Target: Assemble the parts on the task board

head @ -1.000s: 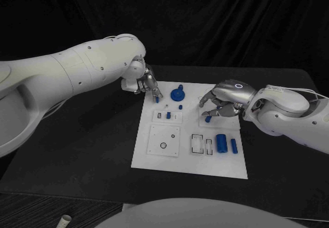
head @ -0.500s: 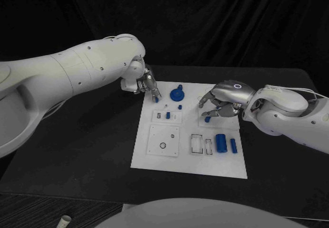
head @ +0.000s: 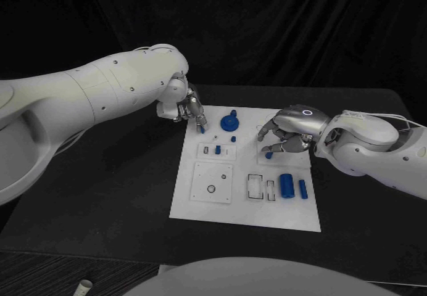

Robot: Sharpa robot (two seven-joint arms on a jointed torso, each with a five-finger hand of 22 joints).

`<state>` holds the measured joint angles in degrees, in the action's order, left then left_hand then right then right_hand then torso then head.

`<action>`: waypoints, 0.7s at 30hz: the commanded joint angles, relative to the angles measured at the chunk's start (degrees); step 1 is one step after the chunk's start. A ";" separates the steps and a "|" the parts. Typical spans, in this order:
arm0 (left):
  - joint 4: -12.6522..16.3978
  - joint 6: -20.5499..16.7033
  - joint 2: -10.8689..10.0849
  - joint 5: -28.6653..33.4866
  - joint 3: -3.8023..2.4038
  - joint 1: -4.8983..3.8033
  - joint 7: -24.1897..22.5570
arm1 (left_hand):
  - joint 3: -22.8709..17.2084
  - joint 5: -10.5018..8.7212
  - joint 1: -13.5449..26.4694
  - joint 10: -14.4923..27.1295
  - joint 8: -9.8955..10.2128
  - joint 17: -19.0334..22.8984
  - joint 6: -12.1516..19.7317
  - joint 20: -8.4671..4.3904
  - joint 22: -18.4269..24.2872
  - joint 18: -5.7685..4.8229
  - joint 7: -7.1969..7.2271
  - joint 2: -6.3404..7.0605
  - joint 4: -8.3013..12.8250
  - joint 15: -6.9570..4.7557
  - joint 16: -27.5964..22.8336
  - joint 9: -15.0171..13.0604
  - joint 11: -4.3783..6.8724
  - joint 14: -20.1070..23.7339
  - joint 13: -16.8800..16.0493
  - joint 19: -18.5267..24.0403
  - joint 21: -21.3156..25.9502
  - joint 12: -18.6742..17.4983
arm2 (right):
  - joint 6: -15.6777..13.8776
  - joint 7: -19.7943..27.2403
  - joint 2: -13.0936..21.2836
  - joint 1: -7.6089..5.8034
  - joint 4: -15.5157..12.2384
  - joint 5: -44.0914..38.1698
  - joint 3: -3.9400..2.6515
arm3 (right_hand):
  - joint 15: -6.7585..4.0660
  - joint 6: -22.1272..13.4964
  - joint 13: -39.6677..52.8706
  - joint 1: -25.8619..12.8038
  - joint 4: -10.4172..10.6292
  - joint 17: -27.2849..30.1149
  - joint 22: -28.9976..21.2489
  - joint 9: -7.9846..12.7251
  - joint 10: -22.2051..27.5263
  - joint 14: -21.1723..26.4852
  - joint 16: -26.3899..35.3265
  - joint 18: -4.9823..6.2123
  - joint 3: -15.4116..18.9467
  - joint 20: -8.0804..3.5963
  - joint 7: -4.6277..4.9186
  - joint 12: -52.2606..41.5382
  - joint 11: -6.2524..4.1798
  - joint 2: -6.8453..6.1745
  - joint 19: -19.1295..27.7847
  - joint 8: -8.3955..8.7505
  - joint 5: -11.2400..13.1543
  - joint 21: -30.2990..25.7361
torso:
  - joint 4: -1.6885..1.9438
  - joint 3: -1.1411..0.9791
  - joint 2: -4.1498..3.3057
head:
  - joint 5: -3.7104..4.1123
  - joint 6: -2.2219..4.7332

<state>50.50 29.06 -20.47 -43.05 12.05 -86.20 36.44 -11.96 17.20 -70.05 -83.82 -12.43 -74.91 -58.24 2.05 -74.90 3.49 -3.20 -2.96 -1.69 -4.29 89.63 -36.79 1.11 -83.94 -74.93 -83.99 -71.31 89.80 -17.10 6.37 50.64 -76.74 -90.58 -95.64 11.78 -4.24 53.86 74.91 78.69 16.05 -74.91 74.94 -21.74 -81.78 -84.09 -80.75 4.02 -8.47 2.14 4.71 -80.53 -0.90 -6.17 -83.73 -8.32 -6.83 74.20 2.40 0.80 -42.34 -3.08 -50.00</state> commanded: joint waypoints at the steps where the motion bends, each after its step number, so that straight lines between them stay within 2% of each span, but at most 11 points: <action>1: -0.05 0.84 0.11 0.18 -0.01 0.26 -0.11 | -0.76 0.75 -0.29 -6.18 0.07 -15.09 0.39 -0.02 -10.27 0.16 0.19 0.17 0.33 -0.04 0.37 -0.24 0.24 -6.06 -15.07 -0.11 0.46 0.20 | 0.76 -0.98 0.01 0.13 -0.07 -0.09 -0.03 | -0.10 0.40 0.29 -0.34 0.24 -1.80 10.15 0.00 0.22 -2.31 0.39 -0.49 0.09 -0.05 -0.14 0.29 0.00 0.19 0.45 0.21 0.13 -0.19 | 0.00 0.03 0.00 | -0.06 0.00; 10: -0.01 0.76 0.17 0.18 -0.01 0.32 -0.34 | -4.15 4.21 -0.53 -6.18 -0.20 -15.09 0.89 0.07 -10.18 0.23 -0.02 0.74 2.87 0.07 0.37 -1.65 0.10 -6.06 -15.07 0.10 0.83 0.20 | 1.27 -1.10 -0.06 0.13 -0.04 -0.09 -0.03 | -0.09 0.43 0.11 -0.12 0.07 -1.67 10.12 0.00 0.38 -2.23 0.54 -0.47 0.01 -0.03 -0.13 0.47 0.00 0.27 0.50 0.23 -0.30 -0.35 | 0.01 0.02 0.01 | -0.16 0.00; 16: 0.04 0.56 0.13 0.18 -0.01 0.33 -0.41 | -9.25 6.65 -0.59 -6.18 -1.07 -15.09 1.25 0.20 -10.22 0.20 -0.59 1.03 6.34 0.27 0.37 -3.84 -0.21 -6.06 -15.07 0.04 0.63 0.20 | 1.65 -1.24 -0.05 0.13 -0.02 -0.09 -0.03 | -0.09 0.43 0.09 -0.11 0.06 -1.66 10.11 0.00 0.40 -2.23 0.55 -0.47 0.01 -0.03 -0.13 0.48 0.00 0.27 0.52 0.23 -0.35 -0.38 | 0.08 0.03 -0.01 | -0.11 0.00; 21: 0.14 0.40 0.08 0.18 -0.01 0.34 -0.36 | -12.00 8.02 -0.37 -6.18 -1.96 -15.09 0.95 0.19 -10.20 0.22 -0.69 0.92 7.72 0.25 0.37 -5.10 -0.20 -6.06 -15.07 0.00 0.61 0.20 | 1.99 -1.40 -0.05 0.13 0.01 -0.09 -0.03 | -0.09 0.43 -0.04 -0.09 0.05 -1.60 10.10 0.01 0.48 -2.20 0.60 -0.46 0.00 -0.03 -0.13 0.58 0.01 0.28 0.53 0.24 -0.45 -0.43 | 0.04 0.02 -0.03 | -0.20 0.00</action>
<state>50.53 29.18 -20.46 -43.03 12.05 -86.08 36.40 -19.34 24.93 -69.96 -83.82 -14.20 -74.91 -56.98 2.04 -74.90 3.49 -4.03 -1.66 1.67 -4.29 89.63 -41.62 1.11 -83.95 -74.93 -83.99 -70.88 89.80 -15.91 6.13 50.59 -76.74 -90.54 -95.63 11.78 -4.24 53.86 74.86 78.69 16.05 -74.91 74.92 -21.74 -81.78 -84.09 -80.35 4.03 -8.47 2.04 4.71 -80.13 -0.91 -6.17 -83.62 -8.32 -7.07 73.98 2.44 0.82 -42.34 -3.21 -50.00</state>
